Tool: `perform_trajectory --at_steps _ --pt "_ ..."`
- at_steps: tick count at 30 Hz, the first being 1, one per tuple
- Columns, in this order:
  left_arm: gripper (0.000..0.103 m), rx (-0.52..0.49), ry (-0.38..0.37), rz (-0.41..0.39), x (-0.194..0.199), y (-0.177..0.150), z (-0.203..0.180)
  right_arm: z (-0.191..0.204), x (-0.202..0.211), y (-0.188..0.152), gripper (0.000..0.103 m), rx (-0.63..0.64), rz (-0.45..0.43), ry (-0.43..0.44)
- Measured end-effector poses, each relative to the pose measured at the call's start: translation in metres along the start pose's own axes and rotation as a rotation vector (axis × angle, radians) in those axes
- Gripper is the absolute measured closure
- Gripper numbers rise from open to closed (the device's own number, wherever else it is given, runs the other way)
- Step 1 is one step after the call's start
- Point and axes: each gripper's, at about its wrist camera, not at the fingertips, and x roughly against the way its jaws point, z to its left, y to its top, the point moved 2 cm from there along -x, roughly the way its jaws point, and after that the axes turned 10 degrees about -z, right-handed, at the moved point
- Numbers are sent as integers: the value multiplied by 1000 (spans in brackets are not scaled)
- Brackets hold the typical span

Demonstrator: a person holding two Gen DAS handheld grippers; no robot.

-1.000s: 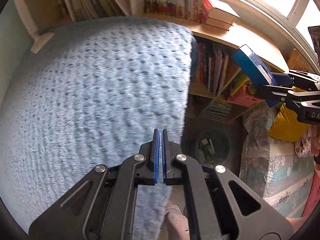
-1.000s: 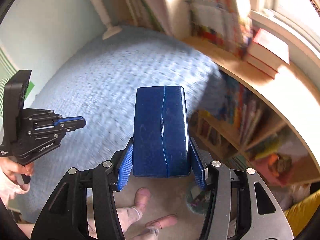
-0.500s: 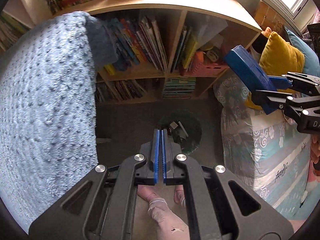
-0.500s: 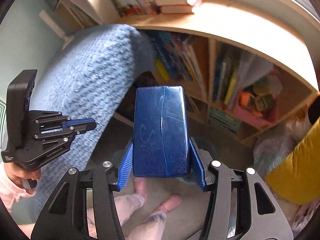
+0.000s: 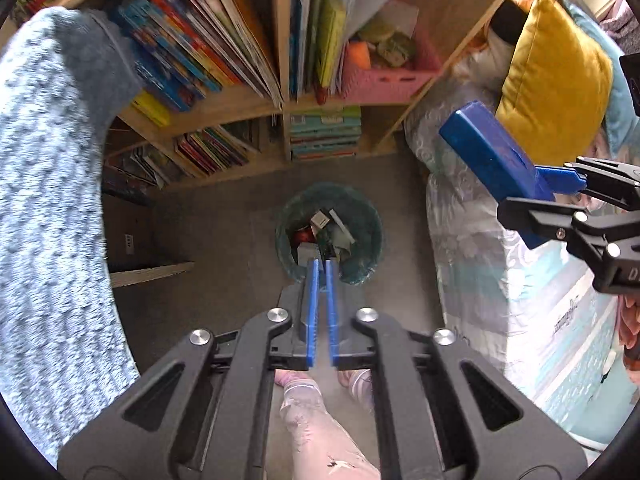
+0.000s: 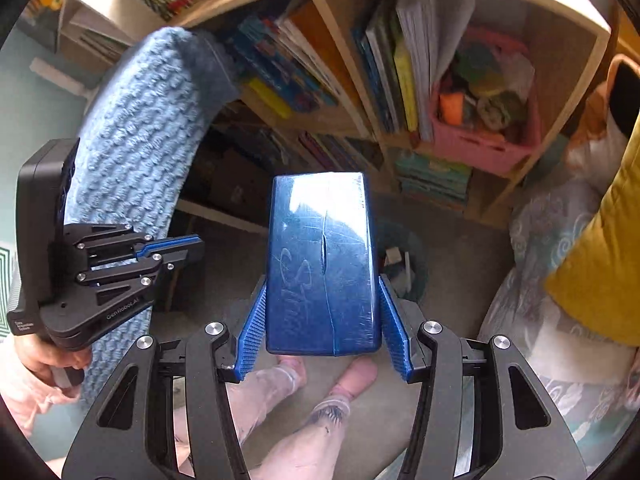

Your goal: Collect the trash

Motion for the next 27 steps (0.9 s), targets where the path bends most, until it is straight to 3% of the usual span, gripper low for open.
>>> perform_trajectory --at_steps 1,2,3,6,9,20,27 --pt "63 -5 17 17 -10 -1 -1 -4 -8 -2 44 -12 19 -6" --pt "36 -5 32 25 -18 -3 -1 -8 -14 -4 25 -25 33 -27" --pt "29 -6 45 32 -22 -4 -1 -12 -18 -5 16 -38 36 -39" --pt "27 -12 50 66 -35 -8 -2 -21 -24 -6 16 -79 43 -45" --pt "17 -24 63 67 -35 -11 -2 -26 -23 -4 16 -103 39 -41" --pt "17 10 55 43 -20 -12 9 -23 -12 6 15 -106 21 -18" --pt "17 43 56 0 13 -14 21 8 7 23 14 -58 -6 75"
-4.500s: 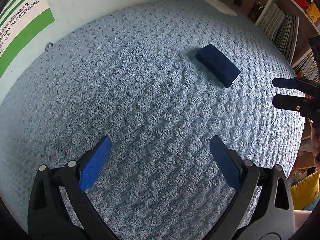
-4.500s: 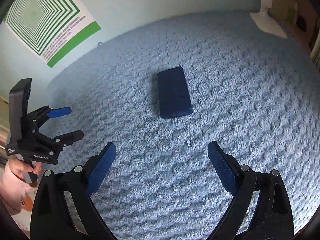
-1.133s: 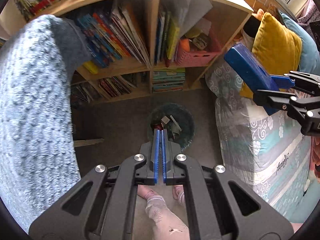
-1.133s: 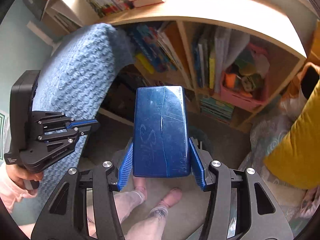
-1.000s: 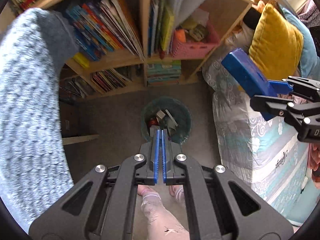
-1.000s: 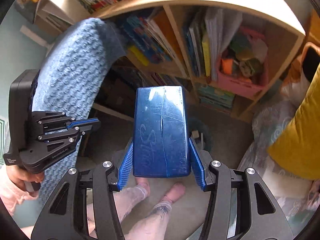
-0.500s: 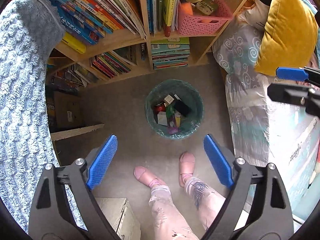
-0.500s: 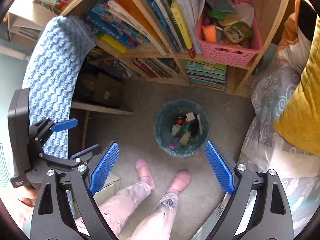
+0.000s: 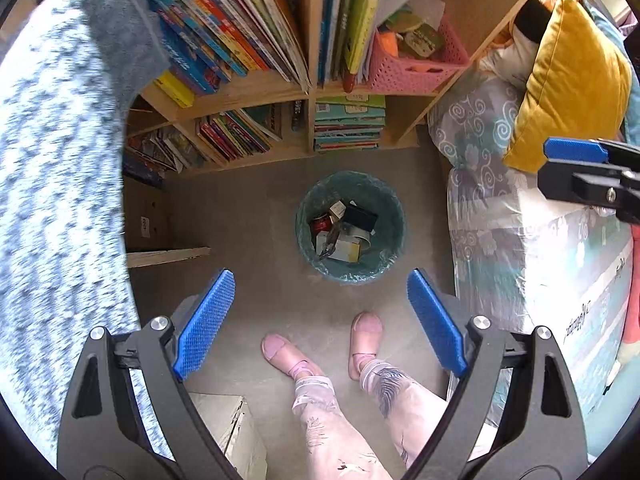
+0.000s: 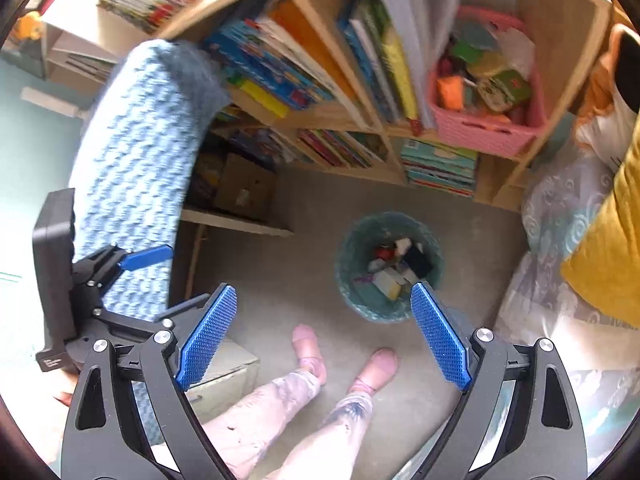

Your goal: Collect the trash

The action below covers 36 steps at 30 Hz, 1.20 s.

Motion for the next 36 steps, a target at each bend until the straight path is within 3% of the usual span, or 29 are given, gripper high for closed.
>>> perform_trajectory --at_steps 7,16,22,29,36 --pt "17 30 51 -98 68 -10 35 73 25 32 13 142 -50 122" --pt "17 240 157 -184 146 -50 119 201 33 58 13 384 -68 265" --pt "17 456 222 -267 195 -100 176 285 20 56 13 530 -30 347" --pt "11 720 364 -350 251 -177 233 374 7 33 12 695 27 439" --pt "8 903 459 -361 286 -245 266 447 -8 6 11 832 95 522"
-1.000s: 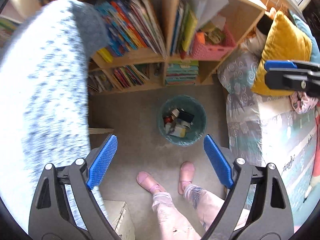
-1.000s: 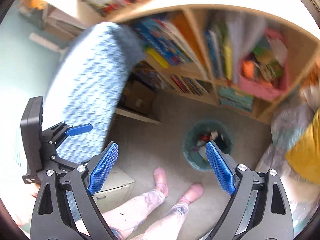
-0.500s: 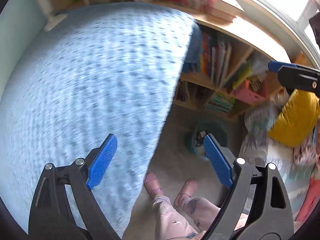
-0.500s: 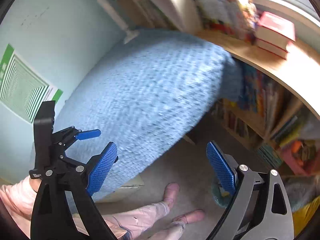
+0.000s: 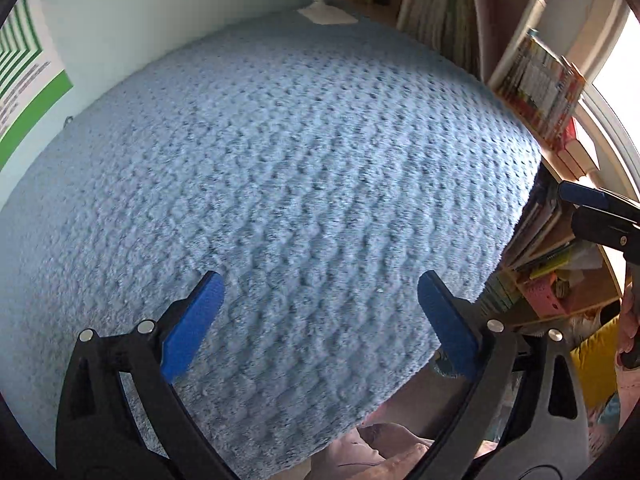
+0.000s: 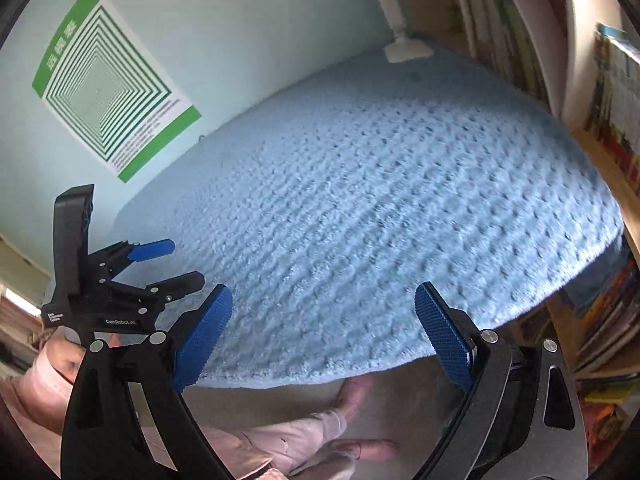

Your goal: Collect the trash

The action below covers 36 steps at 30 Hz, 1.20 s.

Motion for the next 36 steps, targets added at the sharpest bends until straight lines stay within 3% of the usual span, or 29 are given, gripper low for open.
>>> perform_trajectory --at_steps 9,15,24,36 --pt "7 206 150 -35 23 -20 76 74 -61 25 11 130 60 136" --pt "7 329 204 -83 39 -31 112 119 -91 35 11 228 99 212" --pt "7 413 318 -133 56 -51 147 161 -124 42 11 310 146 281" --pt "7 497 399 -176 73 -62 185 199 -155 47 11 376 189 329"
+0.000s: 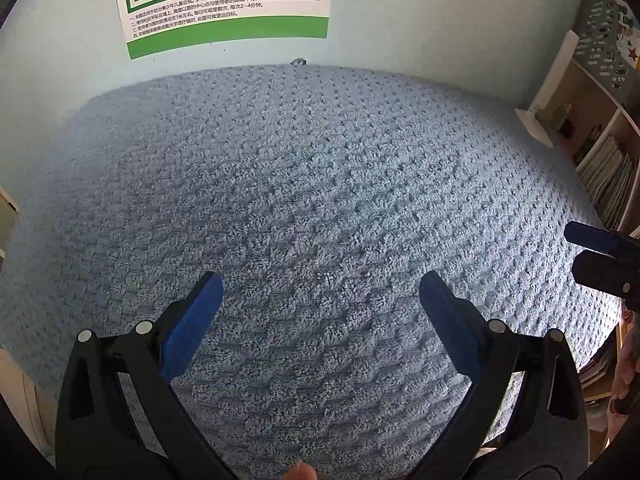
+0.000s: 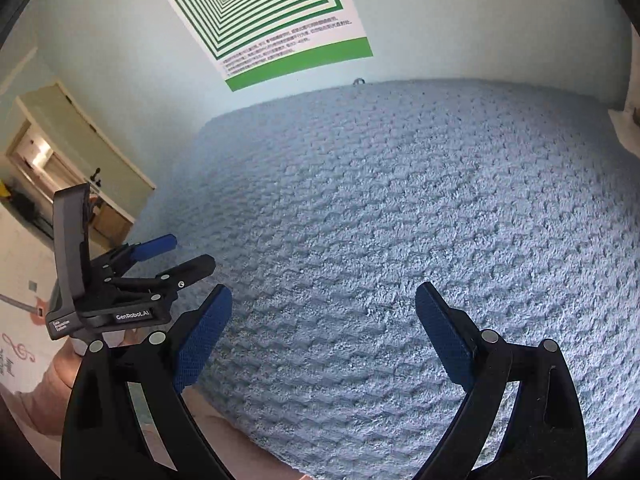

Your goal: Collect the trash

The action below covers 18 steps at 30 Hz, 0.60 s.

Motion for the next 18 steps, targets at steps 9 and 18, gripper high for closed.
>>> perform_trajectory --at_steps 9,18 --pt "7 36 19 4 -6 6 21 7 -19 14 11 14 10 18" --pt "7 47 29 0 -8 11 32 12 -34 21 11 20 21 25"
